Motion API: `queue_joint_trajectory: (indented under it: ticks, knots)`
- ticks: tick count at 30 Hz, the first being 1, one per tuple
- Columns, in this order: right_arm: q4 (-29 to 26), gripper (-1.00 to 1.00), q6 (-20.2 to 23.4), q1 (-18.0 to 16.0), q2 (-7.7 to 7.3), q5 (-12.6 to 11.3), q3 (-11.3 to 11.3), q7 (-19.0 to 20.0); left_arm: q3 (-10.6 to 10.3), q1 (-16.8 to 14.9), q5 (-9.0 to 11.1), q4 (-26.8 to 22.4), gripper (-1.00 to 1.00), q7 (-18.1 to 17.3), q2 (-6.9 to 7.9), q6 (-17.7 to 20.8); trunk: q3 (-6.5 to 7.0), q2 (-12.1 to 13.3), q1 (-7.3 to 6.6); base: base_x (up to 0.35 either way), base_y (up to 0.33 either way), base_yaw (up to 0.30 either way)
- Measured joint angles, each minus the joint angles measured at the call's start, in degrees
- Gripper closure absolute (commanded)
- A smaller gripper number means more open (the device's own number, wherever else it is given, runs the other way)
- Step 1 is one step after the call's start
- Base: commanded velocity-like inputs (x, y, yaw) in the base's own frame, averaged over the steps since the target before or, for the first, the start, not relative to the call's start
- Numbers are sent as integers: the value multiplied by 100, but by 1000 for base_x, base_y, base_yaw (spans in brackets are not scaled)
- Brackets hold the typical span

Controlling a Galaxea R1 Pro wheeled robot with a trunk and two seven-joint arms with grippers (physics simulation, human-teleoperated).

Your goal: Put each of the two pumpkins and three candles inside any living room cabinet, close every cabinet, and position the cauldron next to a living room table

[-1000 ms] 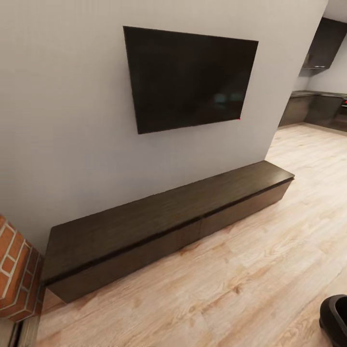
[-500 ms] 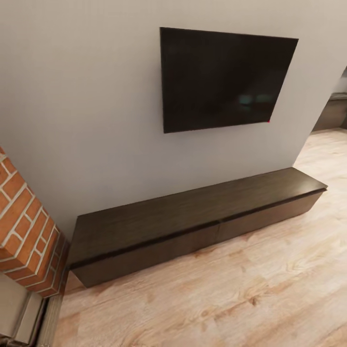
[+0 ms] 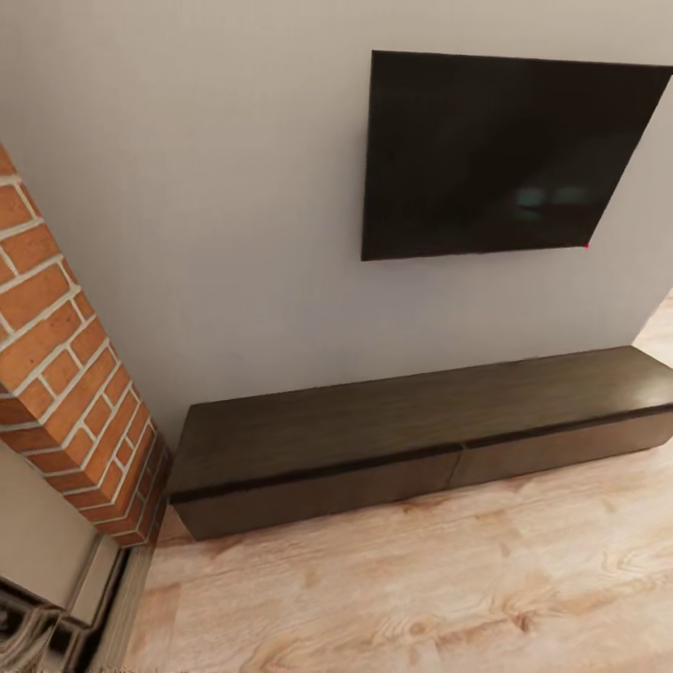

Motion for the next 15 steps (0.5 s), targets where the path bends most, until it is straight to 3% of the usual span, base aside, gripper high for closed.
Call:
queue_joint_trajectory:
  ticks: [10,15]
  knots:
    - [0,-100,-61,0,-1,0,-2,0,0,1,-1,4,-100,0,5,0,0,0,0,202,-201,279]
    - [0,-100,-70,0,-1,0,-2,0,0,3,0,4,-100,0,5,0,0,0,0,207,-204,75]
